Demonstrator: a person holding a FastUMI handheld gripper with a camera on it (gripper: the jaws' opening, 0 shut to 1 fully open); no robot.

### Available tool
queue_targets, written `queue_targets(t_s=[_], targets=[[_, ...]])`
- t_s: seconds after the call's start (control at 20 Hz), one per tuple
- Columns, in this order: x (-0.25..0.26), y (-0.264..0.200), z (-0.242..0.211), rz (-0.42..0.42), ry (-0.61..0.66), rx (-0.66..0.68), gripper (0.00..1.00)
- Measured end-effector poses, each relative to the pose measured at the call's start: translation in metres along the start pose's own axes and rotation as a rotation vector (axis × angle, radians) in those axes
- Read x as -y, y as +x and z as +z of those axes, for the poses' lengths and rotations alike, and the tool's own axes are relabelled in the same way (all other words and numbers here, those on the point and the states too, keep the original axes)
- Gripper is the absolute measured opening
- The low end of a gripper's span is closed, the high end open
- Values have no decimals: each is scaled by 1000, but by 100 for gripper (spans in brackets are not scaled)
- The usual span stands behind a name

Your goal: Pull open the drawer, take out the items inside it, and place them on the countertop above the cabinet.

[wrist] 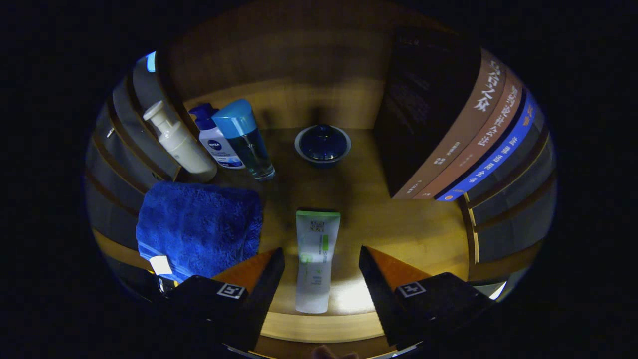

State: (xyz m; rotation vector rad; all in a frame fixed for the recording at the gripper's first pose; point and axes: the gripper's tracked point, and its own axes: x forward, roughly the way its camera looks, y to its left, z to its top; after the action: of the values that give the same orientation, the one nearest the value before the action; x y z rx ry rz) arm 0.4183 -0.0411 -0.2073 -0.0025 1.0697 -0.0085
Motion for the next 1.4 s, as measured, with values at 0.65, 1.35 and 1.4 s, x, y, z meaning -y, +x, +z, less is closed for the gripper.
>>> queue_targets(t_s=[0.65, 1.35, 1.4], targets=[[-32, -126, -59, 72, -47, 532, 100], [-35, -256, -233, 86, 93, 1014, 99], [-31, -256, -242, 91, 104, 1033, 99]])
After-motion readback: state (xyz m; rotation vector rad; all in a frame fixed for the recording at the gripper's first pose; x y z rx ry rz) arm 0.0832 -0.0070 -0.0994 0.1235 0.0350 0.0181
